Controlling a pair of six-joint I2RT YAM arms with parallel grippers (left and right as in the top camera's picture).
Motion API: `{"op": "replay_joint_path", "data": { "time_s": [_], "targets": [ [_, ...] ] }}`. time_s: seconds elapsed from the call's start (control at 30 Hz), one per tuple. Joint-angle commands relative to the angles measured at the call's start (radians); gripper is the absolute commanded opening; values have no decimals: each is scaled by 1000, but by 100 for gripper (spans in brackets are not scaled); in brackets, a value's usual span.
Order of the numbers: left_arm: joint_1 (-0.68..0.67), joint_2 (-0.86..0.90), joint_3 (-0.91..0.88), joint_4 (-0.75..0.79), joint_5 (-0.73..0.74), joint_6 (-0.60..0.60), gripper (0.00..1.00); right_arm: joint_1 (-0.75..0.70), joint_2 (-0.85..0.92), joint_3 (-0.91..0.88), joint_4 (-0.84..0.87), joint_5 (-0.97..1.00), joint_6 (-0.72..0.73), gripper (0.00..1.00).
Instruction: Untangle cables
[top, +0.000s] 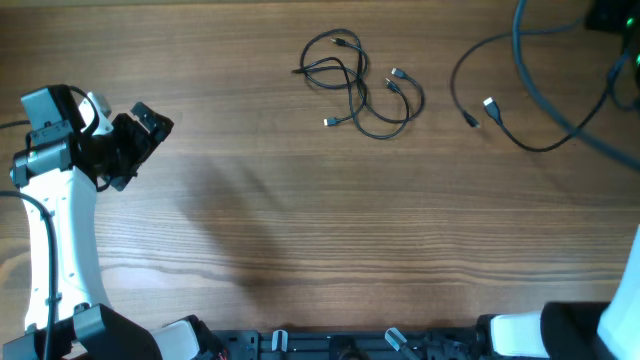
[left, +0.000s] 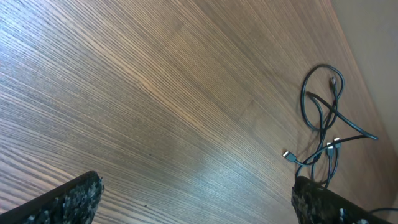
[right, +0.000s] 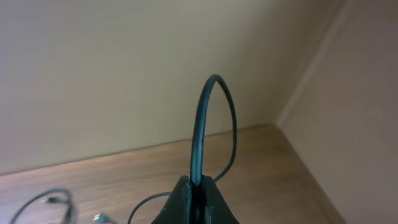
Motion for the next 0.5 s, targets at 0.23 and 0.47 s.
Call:
{"op": "replay_joint_path", "data": {
  "time_s": [0.23,0.47],
  "targets": [
    [-2,4,14,8,9,12,100,-64,233,15,90,385,169,4],
    [-2,4,14,9,9,13,100,-165,455,15,103,230,243,4]
  ]
}}
